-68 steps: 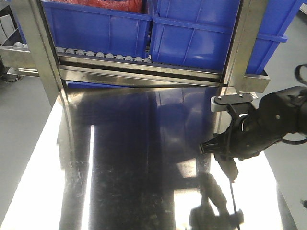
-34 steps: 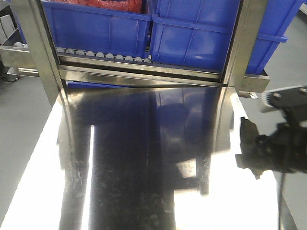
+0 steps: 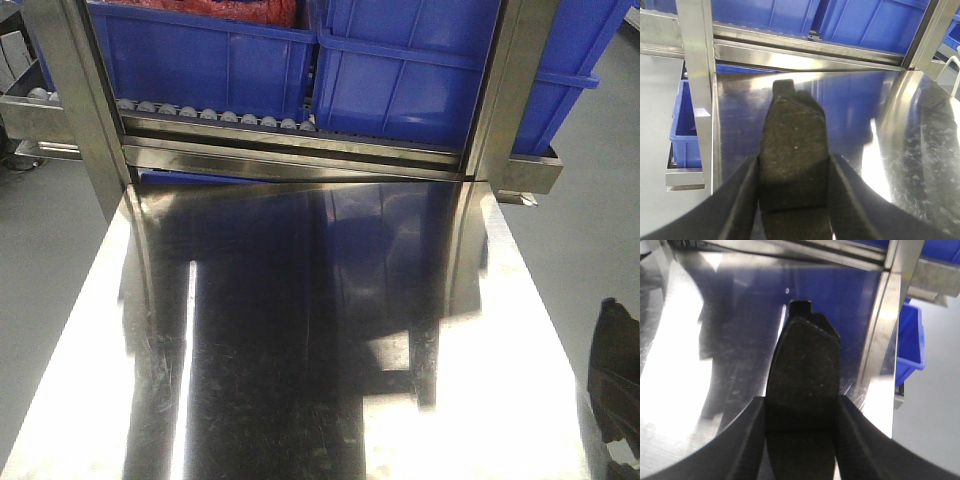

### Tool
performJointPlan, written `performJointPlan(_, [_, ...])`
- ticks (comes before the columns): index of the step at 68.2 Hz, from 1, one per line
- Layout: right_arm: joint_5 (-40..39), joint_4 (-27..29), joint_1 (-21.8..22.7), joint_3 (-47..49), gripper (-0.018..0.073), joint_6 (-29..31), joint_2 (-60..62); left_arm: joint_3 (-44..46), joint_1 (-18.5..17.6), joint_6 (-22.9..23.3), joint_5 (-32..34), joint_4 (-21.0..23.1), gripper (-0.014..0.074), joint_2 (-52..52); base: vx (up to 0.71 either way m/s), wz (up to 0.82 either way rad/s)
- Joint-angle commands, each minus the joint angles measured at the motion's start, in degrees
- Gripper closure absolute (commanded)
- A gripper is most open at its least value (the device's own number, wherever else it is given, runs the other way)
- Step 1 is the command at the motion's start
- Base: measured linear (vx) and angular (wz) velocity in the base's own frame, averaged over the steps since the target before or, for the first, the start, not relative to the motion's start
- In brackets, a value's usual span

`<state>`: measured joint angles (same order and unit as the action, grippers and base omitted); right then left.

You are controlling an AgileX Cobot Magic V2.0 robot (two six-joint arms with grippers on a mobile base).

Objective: Move and align brake pads A on conveyor
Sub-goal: 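Close the right gripper on the brake pad and lift it, then turn the base away from the steel tray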

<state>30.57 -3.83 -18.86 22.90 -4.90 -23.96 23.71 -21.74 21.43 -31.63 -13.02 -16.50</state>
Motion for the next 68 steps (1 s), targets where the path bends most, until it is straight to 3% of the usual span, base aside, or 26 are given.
performJointPlan(1, [-7.0,-1.11,0.03,1.02,0.0545,0.54,2.65,1.57,-0.05,0.05,5.07,-0.65,0.0603,-0.26,0.0,0.0])
performJointPlan(68, [-5.54,-0.85,0.03,1.02,0.0545,0.18,3.82,1.57,-0.05,0.05,5.07,-0.65,0.0603,-0.26,0.0,0.0])
